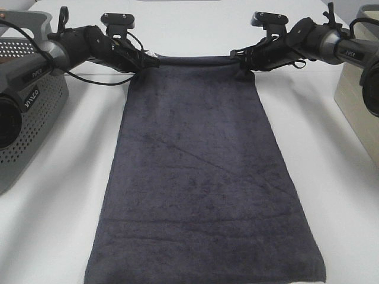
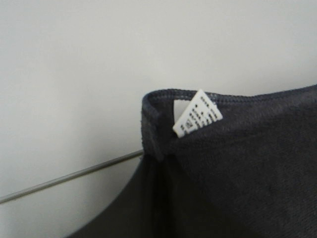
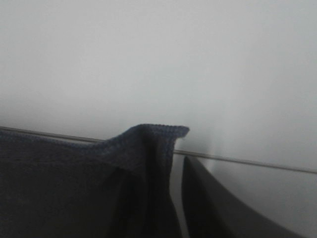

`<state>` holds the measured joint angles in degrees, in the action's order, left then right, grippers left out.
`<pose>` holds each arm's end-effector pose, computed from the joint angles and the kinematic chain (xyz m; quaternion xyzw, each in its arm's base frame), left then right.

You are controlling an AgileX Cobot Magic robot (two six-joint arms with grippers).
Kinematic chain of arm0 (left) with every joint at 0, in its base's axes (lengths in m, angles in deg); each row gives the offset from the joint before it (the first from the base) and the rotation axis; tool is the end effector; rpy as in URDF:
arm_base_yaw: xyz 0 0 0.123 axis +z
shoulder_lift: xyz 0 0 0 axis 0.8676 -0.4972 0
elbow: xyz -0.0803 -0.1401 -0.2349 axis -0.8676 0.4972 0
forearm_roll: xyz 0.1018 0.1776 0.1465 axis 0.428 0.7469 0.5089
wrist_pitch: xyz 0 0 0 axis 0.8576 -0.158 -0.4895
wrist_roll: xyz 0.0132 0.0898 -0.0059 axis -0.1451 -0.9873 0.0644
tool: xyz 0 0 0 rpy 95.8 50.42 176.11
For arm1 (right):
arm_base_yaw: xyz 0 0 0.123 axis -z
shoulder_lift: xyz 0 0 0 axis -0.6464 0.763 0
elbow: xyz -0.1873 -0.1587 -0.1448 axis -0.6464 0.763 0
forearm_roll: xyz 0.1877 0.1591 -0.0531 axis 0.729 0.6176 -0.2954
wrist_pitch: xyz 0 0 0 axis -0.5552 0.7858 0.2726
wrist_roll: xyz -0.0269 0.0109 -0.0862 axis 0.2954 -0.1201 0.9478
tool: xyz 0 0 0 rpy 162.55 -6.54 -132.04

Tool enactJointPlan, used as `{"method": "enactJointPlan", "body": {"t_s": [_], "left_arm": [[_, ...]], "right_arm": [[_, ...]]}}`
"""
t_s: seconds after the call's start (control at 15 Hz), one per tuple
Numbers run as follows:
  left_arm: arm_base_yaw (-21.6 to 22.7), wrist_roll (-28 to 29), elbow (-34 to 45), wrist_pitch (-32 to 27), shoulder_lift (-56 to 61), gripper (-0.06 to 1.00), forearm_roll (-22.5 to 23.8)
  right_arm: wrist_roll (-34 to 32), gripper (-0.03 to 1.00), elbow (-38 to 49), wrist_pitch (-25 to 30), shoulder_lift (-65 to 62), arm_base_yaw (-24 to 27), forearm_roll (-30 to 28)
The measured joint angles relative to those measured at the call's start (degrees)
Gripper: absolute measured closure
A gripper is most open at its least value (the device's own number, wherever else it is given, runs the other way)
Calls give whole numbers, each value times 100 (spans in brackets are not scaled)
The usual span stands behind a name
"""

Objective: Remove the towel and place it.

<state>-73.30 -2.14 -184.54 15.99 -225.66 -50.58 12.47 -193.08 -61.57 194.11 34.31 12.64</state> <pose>0.5885 -0.1476 0.0973 0.1083 0.8738 -0.1124 0.4605 0.5859 0.0768 0.0931 -0.0473 0.8883 0.1185 0.4412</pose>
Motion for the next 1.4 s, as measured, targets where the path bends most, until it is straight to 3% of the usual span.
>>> {"method": "enactJointPlan", "body": {"t_s": [0.07, 0.13, 0.33, 0.47, 0.87, 1.0, 1.13, 1.33, 1.4], "left_arm": [[0, 0, 0, 23, 0, 89, 6], [0, 0, 0, 92, -17, 74, -6], [0, 166, 0, 258, -115, 28, -23], [0, 264, 0, 458, -120, 15, -29], [0, 281, 0, 498, 6, 13, 115], [0, 281, 0, 275, 264, 13, 258], [0, 281, 0, -533, 607, 13, 298], [0, 367, 0, -2613, 1266, 13, 315], [0, 378, 0, -2934, 1398, 12, 315]], "right_arm": [[0, 52, 0, -17, 0, 0, 40], [0, 40, 0, -40, 0, 6, 40], [0, 37, 0, -80, 0, 11, 40], [0, 37, 0, -80, 0, 17, 63], [0, 37, 0, -143, -6, 52, 63], [0, 37, 0, 269, -178, 69, -40], [-86, 35, 0, 974, -573, 69, -327], [-796, 22, 0, 2504, -1375, 69, -1112], [-842, 21, 0, 2739, -1490, 69, -1232]]}}
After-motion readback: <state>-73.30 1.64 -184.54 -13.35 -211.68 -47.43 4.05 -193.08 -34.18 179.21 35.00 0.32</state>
